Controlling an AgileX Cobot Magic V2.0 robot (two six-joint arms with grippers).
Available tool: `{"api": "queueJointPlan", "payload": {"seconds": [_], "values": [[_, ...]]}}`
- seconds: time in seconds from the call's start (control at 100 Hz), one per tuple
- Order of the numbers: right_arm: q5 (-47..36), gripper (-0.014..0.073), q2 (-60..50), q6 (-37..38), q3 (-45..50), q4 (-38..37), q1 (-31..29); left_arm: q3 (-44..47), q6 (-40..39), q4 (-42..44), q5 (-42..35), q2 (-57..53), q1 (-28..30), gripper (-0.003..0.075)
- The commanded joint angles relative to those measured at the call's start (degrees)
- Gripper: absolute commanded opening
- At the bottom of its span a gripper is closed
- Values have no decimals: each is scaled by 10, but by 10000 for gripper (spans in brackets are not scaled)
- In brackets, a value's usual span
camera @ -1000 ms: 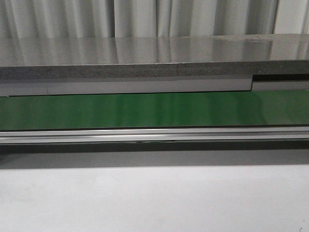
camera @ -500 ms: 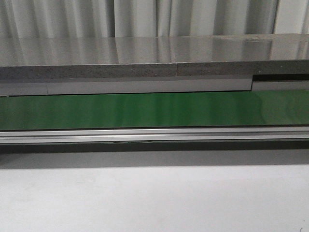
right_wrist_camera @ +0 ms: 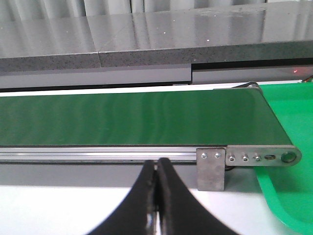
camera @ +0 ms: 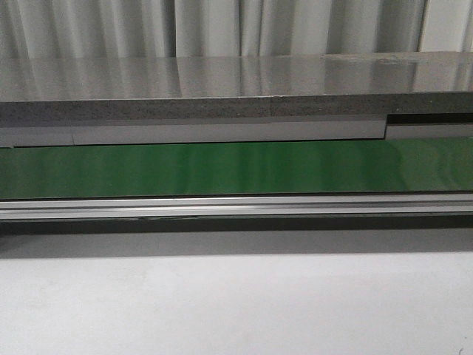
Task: Move button from left to right
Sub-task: 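Close the left gripper on the push button's black body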
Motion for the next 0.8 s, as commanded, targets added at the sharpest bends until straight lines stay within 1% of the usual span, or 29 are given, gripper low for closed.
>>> {"api": "queueJointPlan", "payload": {"seconds": [0.0,0.07,0.18,0.79], "values": [[-48,-67,-8,-1,-11,-5,1,-18,-1,-4,-7,-12,1,640],[-48,-67,-8,-1,-11,-5,1,-18,1,-12,-5,-3,1,640],[-48,-67,-8,-1,-11,-5,1,-18,26,-34,-5,6,1,640],[-48,-67,-8,-1,-11,-5,1,-18,26,-30,-11,62,3,639]]}}
